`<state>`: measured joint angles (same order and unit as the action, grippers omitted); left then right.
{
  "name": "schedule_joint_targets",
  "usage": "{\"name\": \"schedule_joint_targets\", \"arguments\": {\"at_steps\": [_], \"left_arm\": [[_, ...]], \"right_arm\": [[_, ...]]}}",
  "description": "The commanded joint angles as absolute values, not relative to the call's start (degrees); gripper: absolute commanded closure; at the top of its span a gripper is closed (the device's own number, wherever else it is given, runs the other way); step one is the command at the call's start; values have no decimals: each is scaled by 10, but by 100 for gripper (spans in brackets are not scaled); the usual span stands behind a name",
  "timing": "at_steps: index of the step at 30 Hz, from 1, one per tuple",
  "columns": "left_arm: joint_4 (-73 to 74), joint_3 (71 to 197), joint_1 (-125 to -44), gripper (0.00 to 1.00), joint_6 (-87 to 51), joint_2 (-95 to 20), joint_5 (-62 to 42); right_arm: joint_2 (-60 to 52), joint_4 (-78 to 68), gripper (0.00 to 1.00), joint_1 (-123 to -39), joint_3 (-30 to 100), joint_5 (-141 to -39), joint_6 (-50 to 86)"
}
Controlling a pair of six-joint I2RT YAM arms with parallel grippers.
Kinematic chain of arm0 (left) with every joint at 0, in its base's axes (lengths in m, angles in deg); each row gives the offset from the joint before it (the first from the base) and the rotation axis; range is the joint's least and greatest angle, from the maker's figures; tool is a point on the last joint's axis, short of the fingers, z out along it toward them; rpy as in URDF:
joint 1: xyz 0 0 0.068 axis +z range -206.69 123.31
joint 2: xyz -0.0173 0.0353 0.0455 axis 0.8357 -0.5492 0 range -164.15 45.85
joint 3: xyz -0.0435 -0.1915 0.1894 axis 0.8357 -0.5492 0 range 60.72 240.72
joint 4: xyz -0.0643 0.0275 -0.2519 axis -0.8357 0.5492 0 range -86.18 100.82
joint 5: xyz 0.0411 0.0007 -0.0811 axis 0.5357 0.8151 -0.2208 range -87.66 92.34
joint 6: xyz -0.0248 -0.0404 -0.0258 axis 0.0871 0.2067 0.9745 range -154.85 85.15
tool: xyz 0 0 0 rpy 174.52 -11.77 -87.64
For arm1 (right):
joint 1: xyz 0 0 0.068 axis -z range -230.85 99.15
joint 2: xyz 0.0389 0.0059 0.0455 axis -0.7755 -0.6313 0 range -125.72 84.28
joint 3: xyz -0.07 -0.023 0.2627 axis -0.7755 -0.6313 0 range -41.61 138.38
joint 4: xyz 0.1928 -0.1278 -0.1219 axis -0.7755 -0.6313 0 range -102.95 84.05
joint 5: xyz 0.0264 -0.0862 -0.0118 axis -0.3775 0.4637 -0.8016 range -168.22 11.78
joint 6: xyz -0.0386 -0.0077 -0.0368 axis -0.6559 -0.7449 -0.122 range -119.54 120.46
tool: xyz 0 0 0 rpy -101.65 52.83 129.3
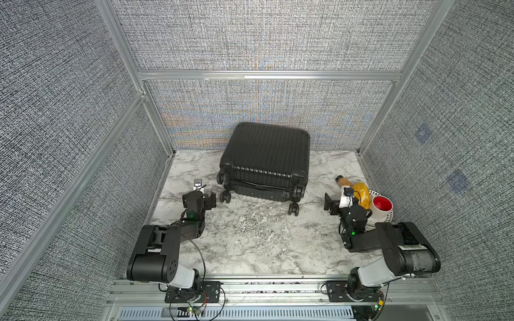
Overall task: Open the suitcase zippers
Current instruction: Adjust the suitcase at the center of the board.
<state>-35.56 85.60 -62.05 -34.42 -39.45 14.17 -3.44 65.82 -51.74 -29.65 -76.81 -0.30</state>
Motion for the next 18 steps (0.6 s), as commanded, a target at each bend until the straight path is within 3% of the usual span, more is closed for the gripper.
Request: {"name": "schedule_joint_targets", "arguments": {"at_steps": [1, 18], "left_arm": [[-369, 858, -619, 1, -351, -394, 122], [-351, 858, -620, 1, -361, -371, 98]], "right_arm": [[-35, 679, 2, -518, -295, -763, -5], [-10, 656, 2, -514, -290, -771, -1]]}}
